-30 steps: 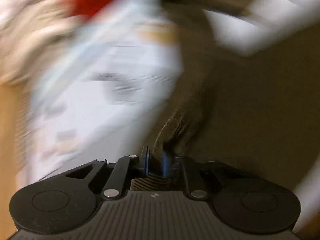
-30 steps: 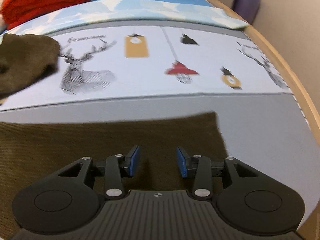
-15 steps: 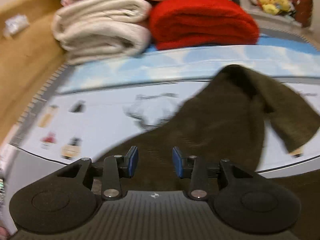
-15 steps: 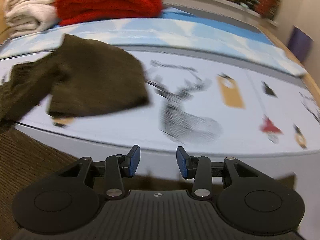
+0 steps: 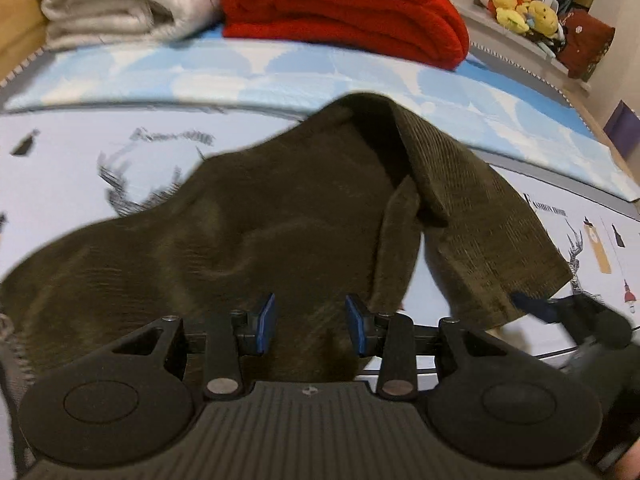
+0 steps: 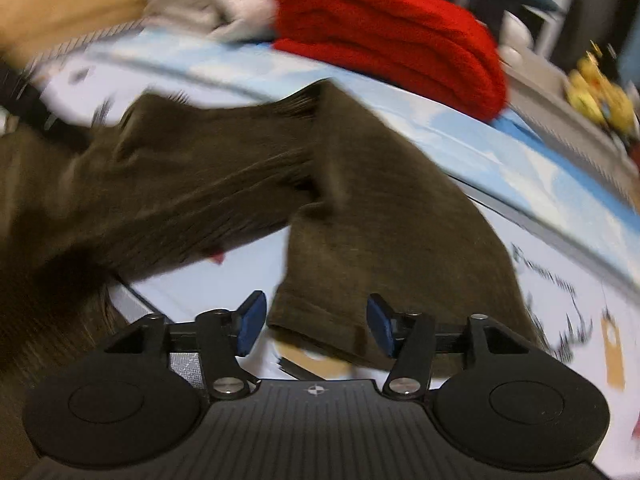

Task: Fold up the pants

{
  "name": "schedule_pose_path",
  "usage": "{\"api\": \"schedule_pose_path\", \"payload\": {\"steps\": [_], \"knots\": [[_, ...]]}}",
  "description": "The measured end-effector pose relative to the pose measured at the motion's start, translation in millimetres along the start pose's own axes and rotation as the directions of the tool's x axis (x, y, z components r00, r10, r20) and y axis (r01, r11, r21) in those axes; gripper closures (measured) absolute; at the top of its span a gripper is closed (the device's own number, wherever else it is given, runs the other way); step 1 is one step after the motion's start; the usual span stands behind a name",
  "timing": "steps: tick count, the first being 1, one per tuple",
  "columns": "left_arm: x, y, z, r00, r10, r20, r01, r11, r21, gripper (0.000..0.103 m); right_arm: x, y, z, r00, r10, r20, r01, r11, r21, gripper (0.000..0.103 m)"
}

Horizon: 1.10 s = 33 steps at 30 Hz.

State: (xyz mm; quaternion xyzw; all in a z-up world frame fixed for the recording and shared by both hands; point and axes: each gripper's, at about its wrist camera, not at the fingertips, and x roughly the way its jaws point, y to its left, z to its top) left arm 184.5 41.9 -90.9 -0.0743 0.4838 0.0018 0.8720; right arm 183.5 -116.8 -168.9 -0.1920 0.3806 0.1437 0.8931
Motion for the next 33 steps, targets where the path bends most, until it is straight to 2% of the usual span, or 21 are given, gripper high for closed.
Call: {"api": "schedule_pose_path", "payload": {"steps": [4,6,8,9,10,11,14,16,17,18,21,25,26,28,29,30,32,33], "knots": [[29,-15,5,0.998,-0.045,-0.044,0.046,0.999,0.009,0.055,27,19,-6,0.998,-0.053,-0.030,0.048,0.991,-0.128,0.043],[44,-26,6,0.996,-0.061,-0.066,0.063,0.998,0.023,0.050,30,16,-8,0.998,-0.068,0.003,0.068,0.988,-0.142,0.044],[58,-35,8,0.994,-0.075,-0.079,0.079,0.996,0.041,0.046,32,9,-5,0.998,-0.068,0.012,0.069,0.990,-0.125,0.059],[65,-40,8,0.993,-0.085,-0.084,0.090,0.995,0.052,0.045,32,3,-4,0.998,-0.061,0.017,0.062,0.993,-0.105,0.070],[71,-44,9,0.992,-0.090,-0.087,0.096,0.994,0.060,0.045,29,-3,-2,0.998,-0.056,0.027,0.059,0.995,-0.085,0.086],[78,-48,9,0.992,-0.091,-0.091,0.097,0.993,0.070,0.045,26,-10,-1,0.998,-0.059,0.034,0.061,0.996,-0.066,0.092],[97,-52,9,0.992,-0.082,-0.096,0.090,0.992,0.087,0.046,6,-42,11,0.994,-0.071,0.083,0.067,0.997,0.049,0.092],[105,-54,8,0.992,-0.077,-0.102,0.087,0.991,0.098,0.058,-18,-73,24,0.987,-0.087,0.132,0.069,0.989,0.135,0.093],[107,-54,7,0.990,-0.084,-0.112,0.097,0.989,0.111,0.079,-35,-93,32,0.981,-0.100,0.166,0.070,0.982,0.178,0.093],[108,-56,7,0.989,-0.085,-0.117,0.100,0.986,0.132,0.091,-52,-117,39,0.974,-0.117,0.194,0.071,0.971,0.229,0.093],[98,-59,11,0.994,-0.072,-0.087,0.088,0.978,0.189,0.095,-92,-188,56,0.964,-0.164,0.209,0.087,0.938,0.335,0.094],[78,-62,15,0.989,-0.134,-0.070,0.148,0.955,0.257,0.095,-132,-289,85,0.963,-0.228,0.141,0.136,0.869,0.476,0.094],[72,-65,14,0.984,-0.164,-0.074,0.179,0.938,0.296,0.095,-139,-310,91,0.963,-0.242,0.121,0.151,0.853,0.500,0.094],[56,-75,9,0.968,-0.237,-0.082,0.250,0.872,0.421,0.095,-152,-349,100,0.959,-0.272,0.079,0.194,0.833,0.517,0.095],[47,-81,3,0.959,-0.273,-0.082,0.277,0.823,0.496,0.095,-153,-367,101,0.956,-0.290,0.050,0.223,0.826,0.517,0.095],[37,-87,-5,0.944,-0.318,-0.091,0.310,0.756,0.576,0.095,-152,-384,105,0.952,-0.307,0.017,0.254,0.817,0.517,0.095],[25,-95,-21,0.913,-0.385,-0.133,0.372,0.654,0.659,0.095,-143,-418,102,0.936,-0.345,-0.068,0.327,0.782,0.530,0.095],[21,-99,-30,0.896,-0.412,-0.166,0.405,0.604,0.686,0.091,-134,-432,97,0.925,-0.365,-0.108,0.365,0.767,0.528,0.094]]}}
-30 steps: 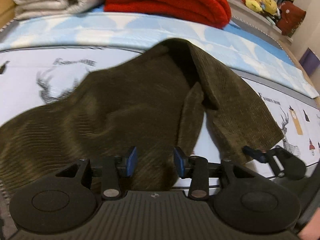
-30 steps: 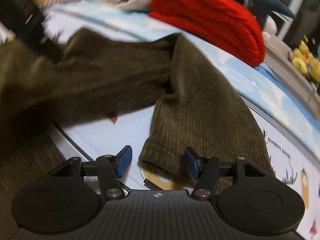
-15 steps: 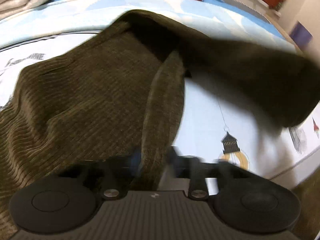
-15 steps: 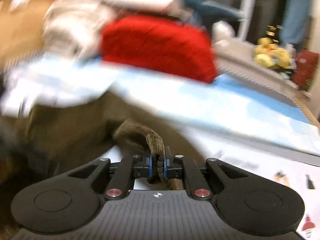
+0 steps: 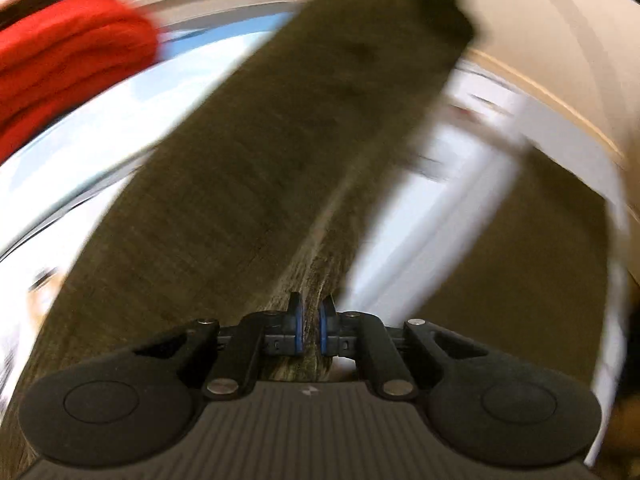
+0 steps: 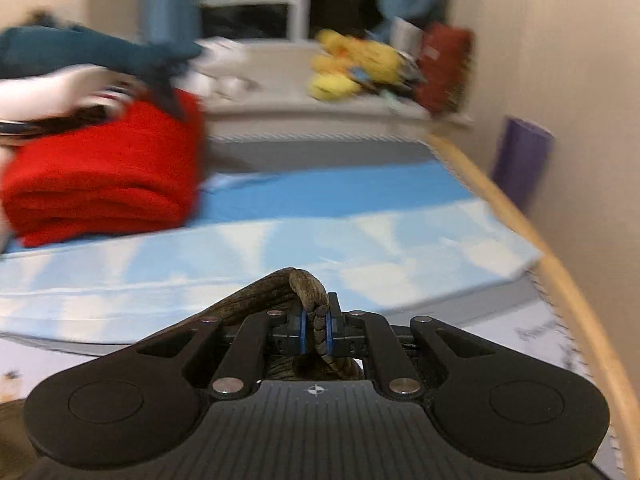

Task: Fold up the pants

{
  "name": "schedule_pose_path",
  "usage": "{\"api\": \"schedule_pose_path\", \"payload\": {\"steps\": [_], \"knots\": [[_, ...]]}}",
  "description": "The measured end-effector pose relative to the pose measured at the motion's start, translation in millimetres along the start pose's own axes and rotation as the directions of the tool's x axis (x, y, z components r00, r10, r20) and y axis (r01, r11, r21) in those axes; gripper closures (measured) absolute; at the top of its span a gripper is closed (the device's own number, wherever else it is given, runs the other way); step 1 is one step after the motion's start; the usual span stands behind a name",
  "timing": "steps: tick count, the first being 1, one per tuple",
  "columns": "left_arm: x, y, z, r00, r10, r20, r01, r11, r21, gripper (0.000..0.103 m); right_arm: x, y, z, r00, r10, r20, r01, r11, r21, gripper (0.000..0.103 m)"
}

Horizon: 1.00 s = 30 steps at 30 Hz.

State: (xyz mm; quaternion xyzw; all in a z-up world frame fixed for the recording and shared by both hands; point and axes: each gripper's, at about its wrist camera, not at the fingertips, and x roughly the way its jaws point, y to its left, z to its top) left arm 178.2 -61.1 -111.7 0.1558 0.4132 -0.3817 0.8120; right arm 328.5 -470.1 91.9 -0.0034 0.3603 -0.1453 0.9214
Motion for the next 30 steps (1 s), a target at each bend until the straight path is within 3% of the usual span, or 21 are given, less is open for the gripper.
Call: {"api": "schedule_pose_path", "payload": {"steps": [1,2,3,4,5,6,8,10,13,16,18,21,24,26,27,28,30], "knots": [[1,-9,-3,0.999,-0.031,-0.012,0.031,0.999,0.033,0.087,16,-10,-3,0.998,-0.051,-0.031,0.051,0.999,0.000,0.091],[2,-15,-6,0.998,-0.056,-0.038,0.058,0.996,0.061,0.066,36,-18,-14,0.989,-0.117,-0.086,0.118,0.993,0.008,0.088],[3,-19,-10,0.994,-0.086,-0.070,0.092,0.993,0.078,0.044,52,-25,-27,0.974,-0.178,-0.138,0.182,0.983,0.012,0.075],[1,-20,-14,0.990,-0.114,-0.087,0.121,0.989,0.081,0.040,64,-29,-43,0.954,-0.245,-0.171,0.253,0.967,0.024,0.066],[-2,-17,-16,0.988,-0.128,-0.091,0.135,0.988,0.077,0.039,69,-35,-63,0.936,-0.305,-0.177,0.322,0.944,0.077,0.066],[-6,-11,-18,0.989,-0.119,-0.087,0.124,0.991,0.057,0.039,69,-41,-80,0.933,-0.317,-0.172,0.343,0.927,0.151,0.066],[-19,11,-18,0.995,-0.086,-0.054,0.085,0.996,-0.027,0.039,68,-52,-116,0.950,-0.256,-0.178,0.299,0.910,0.286,0.066],[-34,28,-21,0.999,-0.046,-0.012,0.045,0.994,-0.100,0.039,65,-59,-163,0.950,-0.234,-0.204,0.298,0.873,0.385,0.061],[-54,60,-30,0.993,0.121,0.012,-0.117,0.973,-0.201,0.038,65,-74,-229,0.943,-0.183,-0.276,0.307,0.795,0.523,0.058],[-77,107,-43,0.957,0.287,-0.032,-0.279,0.889,-0.364,0.034,75,-82,-280,0.939,-0.120,-0.322,0.303,0.730,0.612,0.058],[-98,141,-70,0.927,0.368,-0.076,-0.355,0.791,-0.498,0.026,86,-83,-303,0.925,-0.099,-0.366,0.323,0.713,0.623,0.057],[-124,178,-110,0.870,0.465,-0.164,-0.460,0.648,-0.607,0.022,88,-77,-297,0.934,-0.127,-0.333,0.316,0.727,0.609,0.056],[-138,202,-146,0.837,0.482,-0.258,-0.518,0.547,-0.658,0.019,93,-72,-300,0.941,-0.122,-0.316,0.296,0.748,0.594,0.057],[-144,217,-172,0.832,0.466,-0.301,-0.525,0.487,-0.698,0.019,95,-67,-299,0.939,-0.149,-0.309,0.309,0.757,0.575,0.067],[-145,225,-181,0.833,0.454,-0.317,-0.525,0.463,-0.714,0.019,100,-68,-299,0.938,-0.166,-0.305,0.318,0.762,0.564,0.081],[-144,231,-187,0.838,0.439,-0.323,-0.515,0.444,-0.733,0.019,102,-67,-299,0.939,-0.172,-0.298,0.318,0.763,0.563,0.089],[-136,232,-196,0.865,0.401,-0.302,-0.470,0.433,-0.769,0.019,103,-69,-300,0.941,-0.174,-0.289,0.315,0.758,0.571,0.095]]}}
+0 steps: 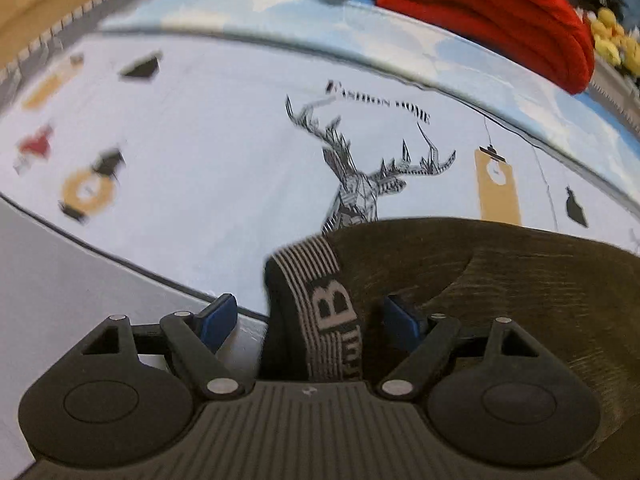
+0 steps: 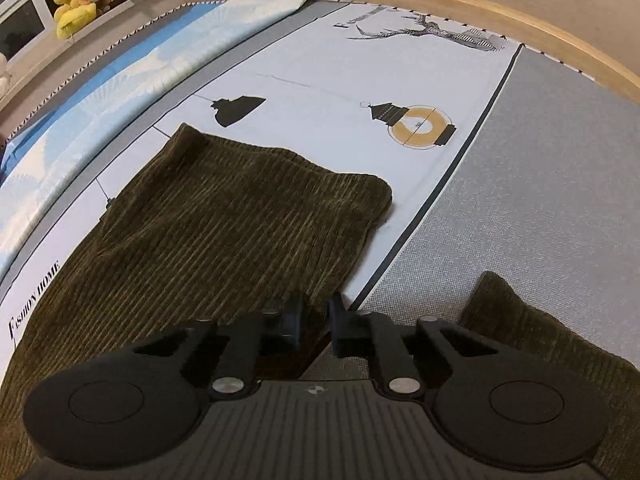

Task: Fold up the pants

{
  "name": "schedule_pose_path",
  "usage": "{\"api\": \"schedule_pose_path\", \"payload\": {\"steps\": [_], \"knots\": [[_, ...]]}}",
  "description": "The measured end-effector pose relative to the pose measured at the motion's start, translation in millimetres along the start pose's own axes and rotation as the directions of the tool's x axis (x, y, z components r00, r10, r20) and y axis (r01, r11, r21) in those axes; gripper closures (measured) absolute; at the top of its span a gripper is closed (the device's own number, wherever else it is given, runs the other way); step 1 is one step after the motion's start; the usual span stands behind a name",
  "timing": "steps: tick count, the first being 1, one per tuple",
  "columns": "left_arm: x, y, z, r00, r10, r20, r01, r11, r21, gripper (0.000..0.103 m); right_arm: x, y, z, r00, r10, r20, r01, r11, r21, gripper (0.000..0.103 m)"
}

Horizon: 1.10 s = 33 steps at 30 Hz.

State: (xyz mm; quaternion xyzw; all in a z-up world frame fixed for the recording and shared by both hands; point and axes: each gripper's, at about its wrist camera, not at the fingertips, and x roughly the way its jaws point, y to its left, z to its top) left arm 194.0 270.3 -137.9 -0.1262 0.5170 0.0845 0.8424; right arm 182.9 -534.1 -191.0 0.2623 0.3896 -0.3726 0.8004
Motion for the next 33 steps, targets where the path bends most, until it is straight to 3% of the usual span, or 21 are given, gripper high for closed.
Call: {"api": "schedule_pose_path", "payload": {"steps": [4,5,6,9,12,14,15,16,19,21,26,29,33], "knots": [[13,-15,-4,0.999,-0.039,-0.001,0.039,0.998,0.048,0.019,-12,-5,1,1.000,-0.022,0.020,0.022,1.000,-0.007,0.098],[17,-18,-7,0.999,-0.030,0.014,0.028,0.996,0.087,0.030,-17,-6,1,0.998,-0.051,0.026,0.052,0.999,-0.017,0.098],[21,-21,-9,0.999,-0.007,0.037,0.002,0.992,0.124,0.050,-25,-8,1,0.996,-0.084,0.037,0.085,0.996,-0.021,0.098],[18,-20,-8,0.992,0.015,0.122,-0.030,0.992,0.126,0.059,-29,-20,0,0.988,-0.152,0.014,0.152,0.988,0.015,0.098],[12,-36,-10,0.982,0.071,0.174,-0.102,0.979,0.175,0.058,-26,-27,-5,0.992,-0.124,-0.037,0.125,0.992,0.022,0.094],[8,-36,-8,0.985,0.077,0.154,-0.100,0.984,0.148,0.052,-27,-27,-4,0.997,-0.055,-0.056,0.055,0.998,0.004,0.075],[4,-34,-6,0.987,0.072,0.142,-0.090,0.988,0.124,0.048,-30,-29,-2,0.997,-0.013,-0.070,0.013,1.000,-0.003,0.059],[-1,-33,-5,0.988,0.072,0.138,-0.086,0.991,0.104,0.047,-34,-34,0,0.998,0.008,-0.065,-0.007,1.000,0.010,0.057],[-28,-29,-2,0.979,0.076,0.189,-0.087,0.995,0.052,0.043,-55,-58,4,0.999,0.025,-0.033,-0.023,0.997,0.072,0.057],[-47,-27,-5,0.980,0.038,0.194,-0.041,0.999,0.009,0.043,-66,-77,4,0.998,0.039,-0.043,-0.036,0.996,0.077,0.057],[-93,-21,-25,0.989,-0.054,0.137,0.062,0.997,-0.056,0.043,-93,-137,0,0.995,0.067,-0.067,-0.059,0.991,0.123,0.053],[-123,-10,-44,0.996,-0.042,0.074,0.050,0.993,-0.107,0.043,-104,-173,-7,0.993,0.077,-0.091,-0.065,0.990,0.126,0.052],[-159,-1,-75,0.998,-0.050,0.043,0.054,0.993,-0.102,0.043,-109,-212,-16,0.988,0.083,-0.128,-0.070,0.992,0.102,0.052]]}}
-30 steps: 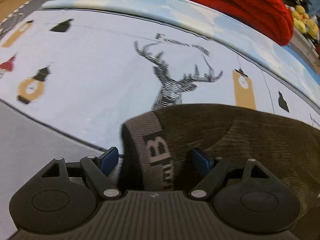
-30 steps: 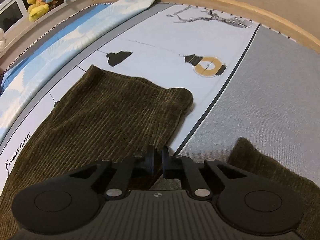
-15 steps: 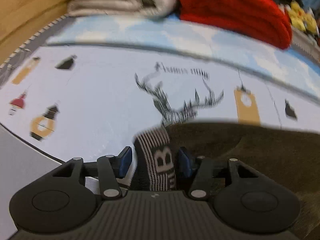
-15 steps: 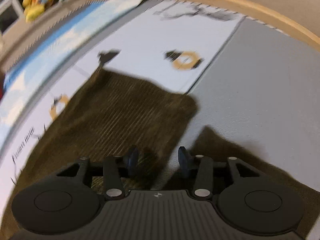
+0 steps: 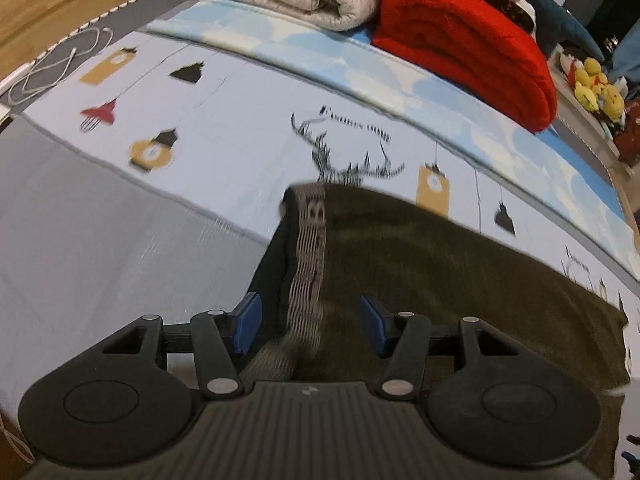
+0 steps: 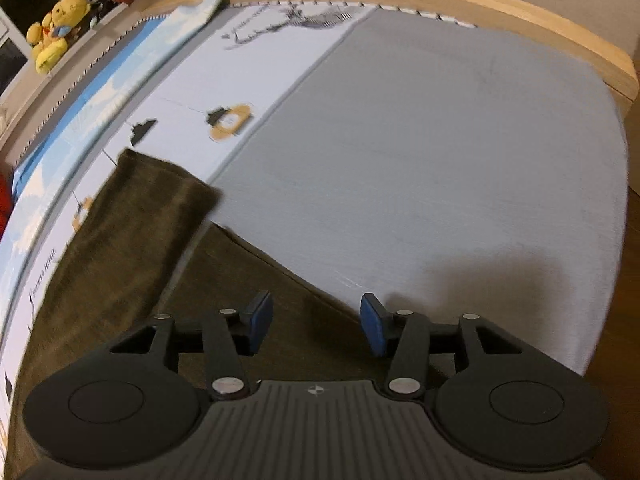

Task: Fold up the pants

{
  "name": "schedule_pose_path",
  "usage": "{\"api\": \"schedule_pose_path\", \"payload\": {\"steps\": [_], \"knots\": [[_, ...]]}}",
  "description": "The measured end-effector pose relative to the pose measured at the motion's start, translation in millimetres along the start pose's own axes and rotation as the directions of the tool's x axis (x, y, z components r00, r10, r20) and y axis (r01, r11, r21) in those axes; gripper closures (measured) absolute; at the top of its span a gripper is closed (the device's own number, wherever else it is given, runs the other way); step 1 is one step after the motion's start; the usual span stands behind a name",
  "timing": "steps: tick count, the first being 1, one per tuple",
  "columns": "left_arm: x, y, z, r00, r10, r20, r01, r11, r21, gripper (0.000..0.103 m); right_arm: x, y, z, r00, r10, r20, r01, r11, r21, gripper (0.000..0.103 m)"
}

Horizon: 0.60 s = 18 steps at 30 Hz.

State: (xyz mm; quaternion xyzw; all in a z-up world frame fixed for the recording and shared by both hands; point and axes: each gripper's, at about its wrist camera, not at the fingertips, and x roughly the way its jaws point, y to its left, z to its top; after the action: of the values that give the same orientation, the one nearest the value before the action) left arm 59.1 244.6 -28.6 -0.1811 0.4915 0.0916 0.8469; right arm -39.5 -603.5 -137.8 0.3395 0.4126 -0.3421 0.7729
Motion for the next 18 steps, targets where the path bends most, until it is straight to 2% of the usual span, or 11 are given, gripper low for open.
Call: {"api": "schedule_pose_path", "payload": {"steps": [2,5,6,7,8,11,14,16,18], "knots": [[-9,6,-15,1.000,-0.010,0.002,0.010,1.000,0.005,0.043,1,-10,-4,0.999,0.000,-0.040,-0.002,0.999,-0.052,0.051],[-7,15,-44,0.999,-0.028,0.039,0.025,0.997,0.074,0.043,3,-20,-9,0.996,0.001,-0.084,-0.010,0.994,-0.105,0.047],[3,19,-55,1.000,-0.031,-0.003,0.032,0.993,0.111,0.043,5,-24,-10,0.995,-0.002,-0.104,-0.009,0.995,-0.103,0.044],[16,22,-60,0.995,-0.012,-0.095,0.026,0.990,0.139,0.044,7,-28,-12,0.992,-0.009,-0.126,-0.003,0.995,-0.103,0.044],[23,26,-63,0.992,-0.005,-0.127,0.023,0.989,0.145,0.043,10,-30,-14,0.989,-0.024,-0.147,0.007,0.993,-0.117,0.044],[34,35,-66,0.992,0.025,-0.123,-0.006,0.989,0.149,0.043,18,-28,-20,0.979,-0.086,-0.183,0.044,0.974,-0.223,0.043],[46,39,-69,0.986,0.039,-0.161,-0.012,0.987,0.163,0.043,18,-18,-26,0.979,-0.098,-0.178,0.040,0.953,-0.300,0.038],[50,37,-68,0.987,0.080,-0.137,-0.050,0.977,0.209,0.037,18,-15,-29,0.978,-0.117,-0.173,0.053,0.940,-0.336,0.038],[54,39,-66,0.988,0.094,-0.120,-0.067,0.974,0.217,0.026,17,-13,-30,0.977,-0.145,-0.159,0.079,0.929,-0.363,0.038]]}}
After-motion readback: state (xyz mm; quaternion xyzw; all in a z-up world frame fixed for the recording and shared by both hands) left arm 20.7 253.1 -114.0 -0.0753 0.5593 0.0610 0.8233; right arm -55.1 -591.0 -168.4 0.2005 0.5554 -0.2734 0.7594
